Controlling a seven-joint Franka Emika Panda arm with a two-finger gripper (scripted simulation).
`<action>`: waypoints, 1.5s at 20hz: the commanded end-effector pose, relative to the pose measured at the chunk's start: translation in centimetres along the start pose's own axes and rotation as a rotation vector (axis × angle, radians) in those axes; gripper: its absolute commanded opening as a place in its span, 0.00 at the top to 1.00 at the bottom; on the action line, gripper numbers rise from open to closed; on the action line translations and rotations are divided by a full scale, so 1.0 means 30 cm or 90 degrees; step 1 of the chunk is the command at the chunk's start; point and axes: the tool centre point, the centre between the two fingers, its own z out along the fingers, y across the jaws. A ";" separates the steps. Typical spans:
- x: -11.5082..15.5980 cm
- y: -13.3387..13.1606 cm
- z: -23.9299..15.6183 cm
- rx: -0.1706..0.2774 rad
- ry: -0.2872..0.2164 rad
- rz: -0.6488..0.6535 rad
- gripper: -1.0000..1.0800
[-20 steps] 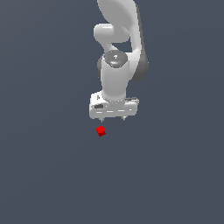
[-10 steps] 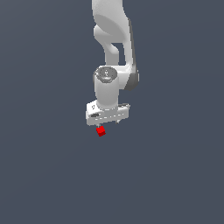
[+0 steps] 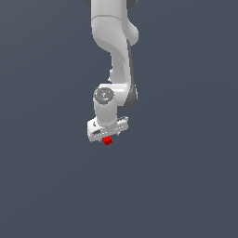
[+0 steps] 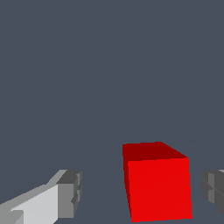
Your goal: Pick up the red cube and move it to a goal position.
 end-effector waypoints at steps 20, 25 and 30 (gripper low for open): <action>-0.019 0.040 0.087 0.002 -0.002 -0.038 1.00; -0.010 0.020 0.065 0.002 -0.002 -0.038 1.00; 0.018 -0.043 -0.005 0.002 -0.002 -0.039 1.00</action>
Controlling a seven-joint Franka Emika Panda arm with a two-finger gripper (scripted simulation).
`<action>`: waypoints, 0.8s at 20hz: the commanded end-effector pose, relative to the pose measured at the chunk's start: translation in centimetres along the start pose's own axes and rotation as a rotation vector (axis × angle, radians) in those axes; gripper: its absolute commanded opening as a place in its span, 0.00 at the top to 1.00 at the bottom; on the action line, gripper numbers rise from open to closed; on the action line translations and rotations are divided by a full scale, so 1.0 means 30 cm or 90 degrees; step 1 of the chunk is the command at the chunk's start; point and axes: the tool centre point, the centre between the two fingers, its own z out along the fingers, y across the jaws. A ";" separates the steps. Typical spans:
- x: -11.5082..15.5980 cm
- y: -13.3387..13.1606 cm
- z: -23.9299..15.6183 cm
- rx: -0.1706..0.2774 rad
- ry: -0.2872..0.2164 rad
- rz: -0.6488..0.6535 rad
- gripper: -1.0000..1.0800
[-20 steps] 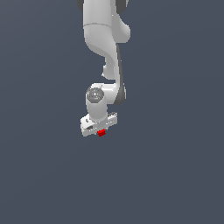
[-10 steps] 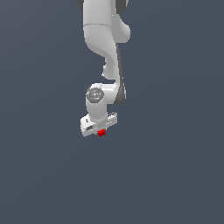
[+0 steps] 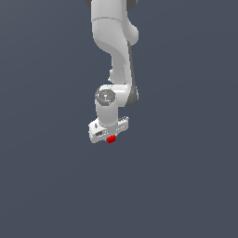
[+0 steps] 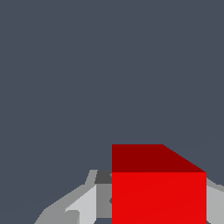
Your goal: Pick up the red cube and move it to a goal position.
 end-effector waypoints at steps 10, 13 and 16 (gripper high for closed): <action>0.126 -0.231 -0.273 -0.001 0.001 -0.001 1.00; 0.153 -0.277 -0.329 -0.001 0.001 -0.001 1.00; 0.173 -0.307 -0.366 -0.001 0.001 -0.001 1.00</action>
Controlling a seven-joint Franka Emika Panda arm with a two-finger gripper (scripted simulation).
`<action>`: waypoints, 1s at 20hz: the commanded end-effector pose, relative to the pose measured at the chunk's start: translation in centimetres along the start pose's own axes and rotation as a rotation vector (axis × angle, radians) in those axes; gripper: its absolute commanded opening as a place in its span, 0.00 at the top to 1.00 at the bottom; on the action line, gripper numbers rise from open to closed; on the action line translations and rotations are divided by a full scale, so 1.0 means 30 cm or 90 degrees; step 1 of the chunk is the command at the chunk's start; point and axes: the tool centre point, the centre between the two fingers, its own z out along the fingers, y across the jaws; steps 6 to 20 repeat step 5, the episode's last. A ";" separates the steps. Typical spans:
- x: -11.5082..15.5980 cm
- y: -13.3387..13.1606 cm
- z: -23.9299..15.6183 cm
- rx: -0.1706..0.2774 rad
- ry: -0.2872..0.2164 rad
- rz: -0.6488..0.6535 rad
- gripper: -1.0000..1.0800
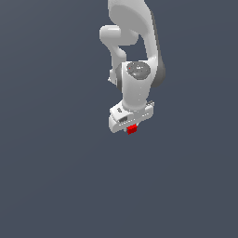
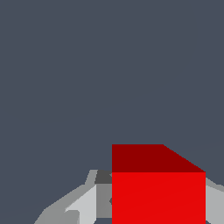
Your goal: Pick up the red cube and move it to a goal position.
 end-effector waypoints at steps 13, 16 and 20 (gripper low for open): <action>0.022 -0.031 -0.041 0.000 -0.001 0.001 1.00; 0.022 -0.031 -0.041 0.000 -0.001 0.001 1.00; 0.022 -0.031 -0.041 0.000 -0.001 0.001 1.00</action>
